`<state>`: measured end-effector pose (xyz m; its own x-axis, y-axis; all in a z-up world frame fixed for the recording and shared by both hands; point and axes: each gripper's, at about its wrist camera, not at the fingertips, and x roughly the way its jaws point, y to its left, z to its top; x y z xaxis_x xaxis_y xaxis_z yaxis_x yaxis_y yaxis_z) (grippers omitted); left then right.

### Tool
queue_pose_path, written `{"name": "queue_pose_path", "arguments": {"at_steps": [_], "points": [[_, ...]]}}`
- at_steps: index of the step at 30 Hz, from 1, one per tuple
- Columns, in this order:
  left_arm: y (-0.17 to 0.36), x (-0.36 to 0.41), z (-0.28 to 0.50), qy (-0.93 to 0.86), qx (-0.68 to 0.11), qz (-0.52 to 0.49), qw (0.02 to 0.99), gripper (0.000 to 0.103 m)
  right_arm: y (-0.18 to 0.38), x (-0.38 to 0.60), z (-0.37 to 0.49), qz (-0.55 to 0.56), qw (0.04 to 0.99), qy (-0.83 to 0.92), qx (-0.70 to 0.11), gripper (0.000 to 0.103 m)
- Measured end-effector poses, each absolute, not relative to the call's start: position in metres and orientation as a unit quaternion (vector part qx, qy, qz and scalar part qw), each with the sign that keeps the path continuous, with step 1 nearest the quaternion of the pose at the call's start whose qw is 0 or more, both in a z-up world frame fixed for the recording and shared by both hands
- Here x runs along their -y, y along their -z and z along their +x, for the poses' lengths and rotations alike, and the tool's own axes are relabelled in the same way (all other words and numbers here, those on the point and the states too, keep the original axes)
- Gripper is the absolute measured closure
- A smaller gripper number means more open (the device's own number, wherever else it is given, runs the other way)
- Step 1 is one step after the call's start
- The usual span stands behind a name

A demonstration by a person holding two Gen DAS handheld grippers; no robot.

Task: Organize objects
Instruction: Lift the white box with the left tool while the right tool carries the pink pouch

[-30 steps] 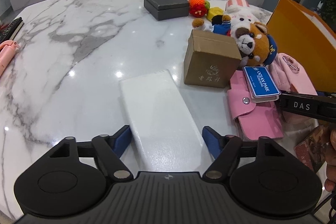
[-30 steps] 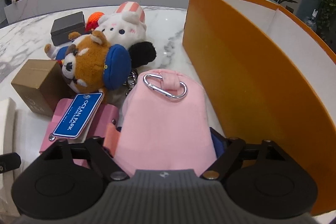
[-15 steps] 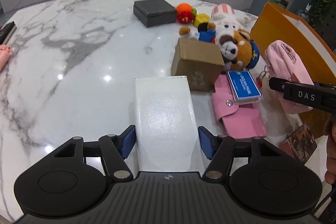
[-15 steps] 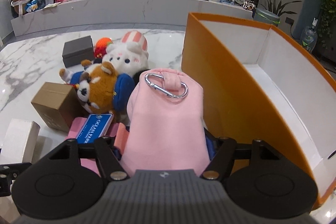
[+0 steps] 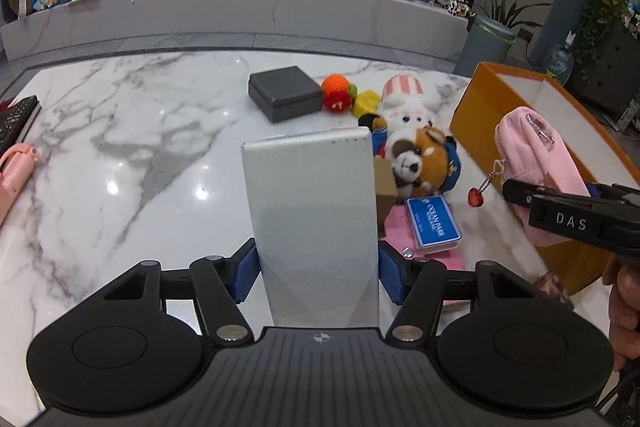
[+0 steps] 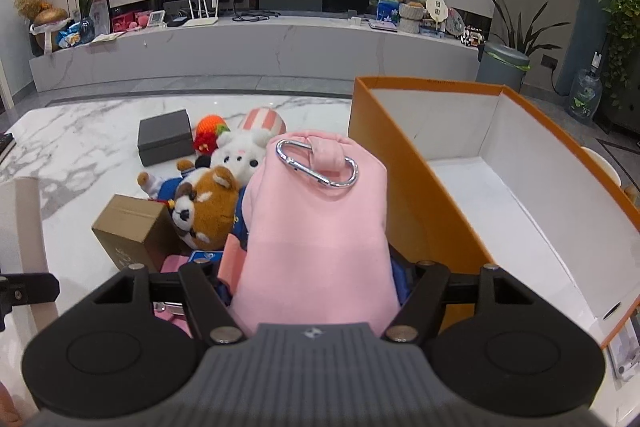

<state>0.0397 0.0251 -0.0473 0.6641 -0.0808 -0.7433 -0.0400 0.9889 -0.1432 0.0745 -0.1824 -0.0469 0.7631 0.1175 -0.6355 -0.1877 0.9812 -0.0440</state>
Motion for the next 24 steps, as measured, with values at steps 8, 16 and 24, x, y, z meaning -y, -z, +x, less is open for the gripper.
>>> {"name": "queue_pose_path", "arguments": {"at_steps": [8,16,24], "points": [[0.021,-0.022,0.038,0.011,-0.39,-0.072,0.918,0.033,0.029,0.186,0.064,-0.048,0.943,-0.085,-0.317,0.034],[-0.01,-0.008,0.037,0.019,-0.369,-0.06,0.927,0.033,0.004,0.194,0.053,-0.044,0.951,-0.091,-0.294,0.034],[-0.04,0.024,0.04,0.039,-0.347,-0.049,0.936,0.033,-0.028,0.22,0.044,-0.041,0.959,-0.082,-0.267,0.034]]}}
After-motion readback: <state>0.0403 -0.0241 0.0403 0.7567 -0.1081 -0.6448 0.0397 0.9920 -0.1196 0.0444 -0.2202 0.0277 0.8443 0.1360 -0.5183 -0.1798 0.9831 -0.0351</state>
